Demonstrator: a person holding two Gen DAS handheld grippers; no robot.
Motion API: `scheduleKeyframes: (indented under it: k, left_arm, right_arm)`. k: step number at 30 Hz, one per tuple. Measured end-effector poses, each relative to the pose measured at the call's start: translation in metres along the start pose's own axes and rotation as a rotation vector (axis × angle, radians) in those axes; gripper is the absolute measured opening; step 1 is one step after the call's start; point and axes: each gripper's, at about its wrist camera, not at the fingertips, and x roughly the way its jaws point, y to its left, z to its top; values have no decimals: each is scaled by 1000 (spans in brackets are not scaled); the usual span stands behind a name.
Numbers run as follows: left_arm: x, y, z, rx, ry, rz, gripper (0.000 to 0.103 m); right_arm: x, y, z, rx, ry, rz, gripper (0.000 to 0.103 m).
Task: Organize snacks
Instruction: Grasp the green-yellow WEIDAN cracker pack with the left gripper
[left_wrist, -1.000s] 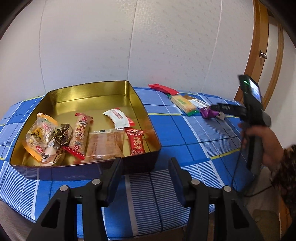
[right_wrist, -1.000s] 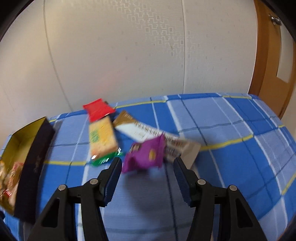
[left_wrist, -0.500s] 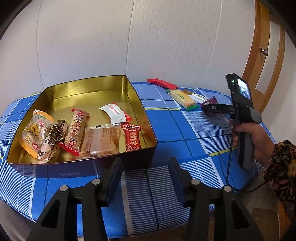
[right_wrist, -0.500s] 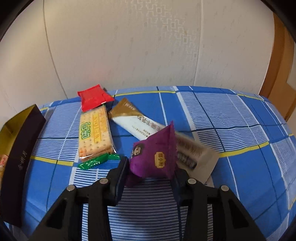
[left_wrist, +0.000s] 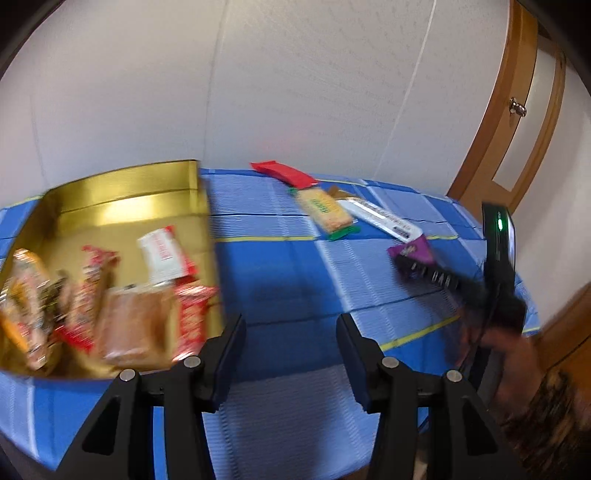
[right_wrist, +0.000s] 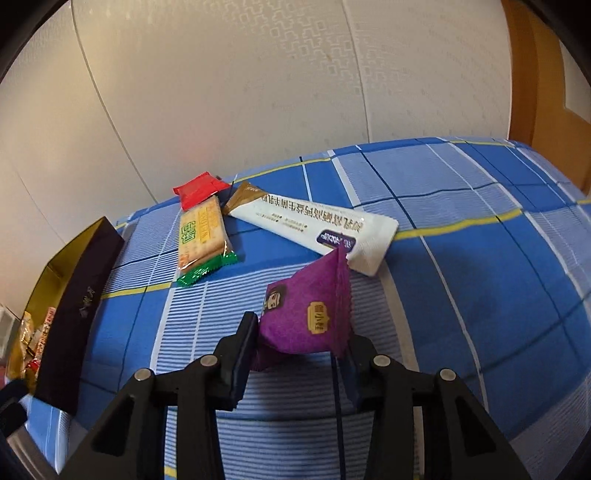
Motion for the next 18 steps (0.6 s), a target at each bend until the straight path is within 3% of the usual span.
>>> scheduleKeyframes:
  k: [4,8,11,18]
  left_arm:
    - [31,-19,27,7,53,-3,52]
    - [66,-29,53,-25,107,-7,54]
    - [94,-39,73,-16,134,38,67]
    - [151,-59,112,3,154,99,70]
  right_arm:
    - [-5,4,-6,-17,-19,-25,42]
    - [-5,-4,-5,33,-26,3,42]
    - [-5,-5,-6,46,-29,8,42]
    - [-5,-4,-7,48,-30,10,42]
